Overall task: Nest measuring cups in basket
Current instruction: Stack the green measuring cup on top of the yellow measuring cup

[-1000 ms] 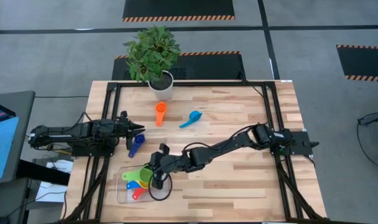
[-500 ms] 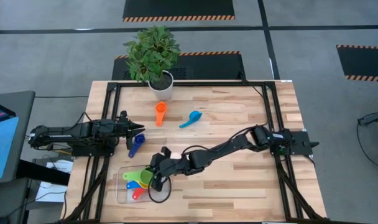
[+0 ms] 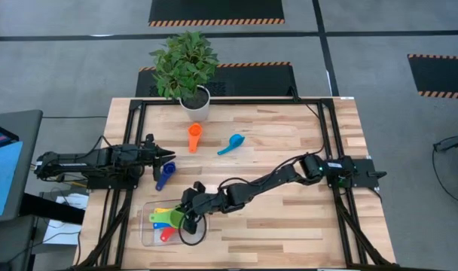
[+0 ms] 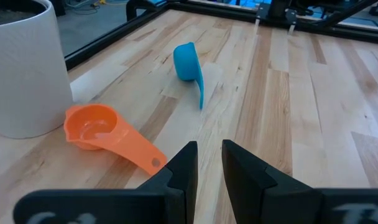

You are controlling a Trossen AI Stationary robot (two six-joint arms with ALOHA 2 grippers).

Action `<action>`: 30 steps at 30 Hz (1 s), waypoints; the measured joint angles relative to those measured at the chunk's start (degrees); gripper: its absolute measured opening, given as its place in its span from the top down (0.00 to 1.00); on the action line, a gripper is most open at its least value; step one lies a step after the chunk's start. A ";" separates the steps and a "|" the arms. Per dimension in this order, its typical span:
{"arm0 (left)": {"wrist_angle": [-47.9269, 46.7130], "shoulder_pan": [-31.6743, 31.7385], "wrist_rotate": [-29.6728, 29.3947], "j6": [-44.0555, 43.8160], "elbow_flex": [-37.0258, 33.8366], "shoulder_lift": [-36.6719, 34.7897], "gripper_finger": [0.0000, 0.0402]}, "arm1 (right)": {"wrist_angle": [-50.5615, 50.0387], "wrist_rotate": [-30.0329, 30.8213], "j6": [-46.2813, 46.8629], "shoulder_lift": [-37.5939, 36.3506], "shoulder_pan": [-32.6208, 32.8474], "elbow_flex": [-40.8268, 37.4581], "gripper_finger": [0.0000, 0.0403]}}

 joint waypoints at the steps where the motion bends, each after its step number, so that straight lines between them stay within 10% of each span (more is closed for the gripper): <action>1: -0.01 0.02 0.01 0.00 -0.01 0.00 0.85 | -0.30 0.01 0.44 0.00 -0.02 0.00 0.95; 30: -0.10 0.02 0.01 0.04 0.00 0.00 0.85 | -1.11 -0.02 4.02 0.00 -0.69 -0.04 0.58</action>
